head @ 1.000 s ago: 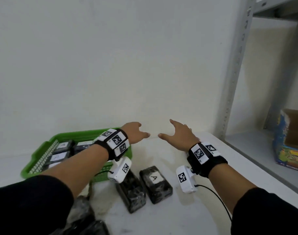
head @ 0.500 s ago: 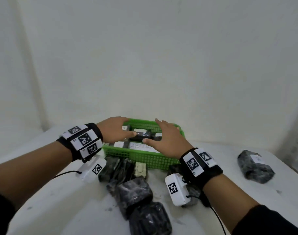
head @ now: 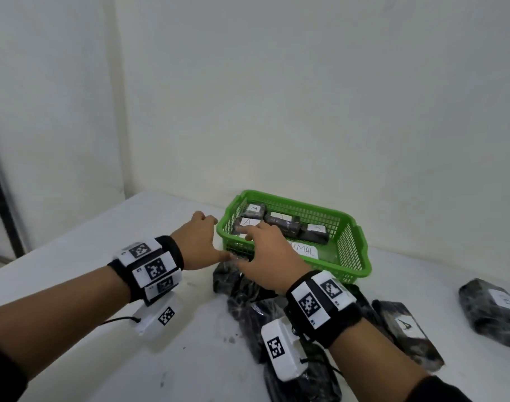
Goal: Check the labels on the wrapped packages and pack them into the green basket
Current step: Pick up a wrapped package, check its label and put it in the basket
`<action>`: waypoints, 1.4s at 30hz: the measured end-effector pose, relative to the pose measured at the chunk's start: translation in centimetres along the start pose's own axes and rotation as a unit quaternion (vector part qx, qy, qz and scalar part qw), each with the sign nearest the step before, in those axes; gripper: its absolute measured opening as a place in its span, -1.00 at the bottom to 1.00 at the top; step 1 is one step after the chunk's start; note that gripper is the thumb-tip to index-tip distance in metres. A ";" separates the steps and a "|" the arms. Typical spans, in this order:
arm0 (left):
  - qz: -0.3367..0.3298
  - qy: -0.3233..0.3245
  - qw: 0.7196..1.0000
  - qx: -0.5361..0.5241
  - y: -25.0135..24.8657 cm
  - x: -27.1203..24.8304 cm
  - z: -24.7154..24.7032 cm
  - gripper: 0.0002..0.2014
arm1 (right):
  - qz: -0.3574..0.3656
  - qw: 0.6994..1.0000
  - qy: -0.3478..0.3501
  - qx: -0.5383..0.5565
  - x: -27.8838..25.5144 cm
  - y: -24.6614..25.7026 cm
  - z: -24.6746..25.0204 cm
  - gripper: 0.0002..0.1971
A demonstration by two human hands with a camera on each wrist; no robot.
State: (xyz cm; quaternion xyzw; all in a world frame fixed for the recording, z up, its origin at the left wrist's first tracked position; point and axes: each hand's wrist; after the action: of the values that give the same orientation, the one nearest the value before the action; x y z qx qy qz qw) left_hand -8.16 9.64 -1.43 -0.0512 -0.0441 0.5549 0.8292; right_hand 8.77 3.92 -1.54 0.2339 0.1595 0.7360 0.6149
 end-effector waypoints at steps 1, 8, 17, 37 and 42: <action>0.011 -0.004 1.000 -0.004 -0.1 -0.2 -0.4 -0.17 | -0.002 1.000 0.008 -0.002 0.2 0.1 -0.1 -0.39; 0.016 0.093 0.995 -0.009 -1.7 -0.1 -2.1 -0.48 | -0.037 0.996 0.061 -0.046 1.4 0.6 -0.4 -0.49; 0.024 0.086 0.990 -0.109 -0.7 0.2 -2.9 -0.67 | -0.066 0.994 0.084 -0.036 1.9 0.5 -0.9 -0.59; -0.027 -0.015 0.818 -0.575 8.1 -0.5 -1.2 -0.73 | -0.089 0.828 -0.092 0.546 4.8 2.4 -5.7 -0.53; -0.012 -0.055 0.777 -0.627 7.6 -0.2 -2.4 -0.56 | -0.096 0.803 -0.123 0.576 4.8 1.9 -5.9 -0.50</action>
State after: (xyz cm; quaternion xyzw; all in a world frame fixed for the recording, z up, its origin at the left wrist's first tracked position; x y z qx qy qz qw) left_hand -14.89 12.23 -4.86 -0.5289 -0.4286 0.3958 0.6164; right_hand 3.35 8.55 -4.76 0.6172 0.4985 0.4110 0.4491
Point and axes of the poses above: each hand's wrist, its own x-axis towards the middle knuckle, its own z-axis out of the back of the hand, y = z × x, and after that the axes turned 11 degrees about x, right-handed
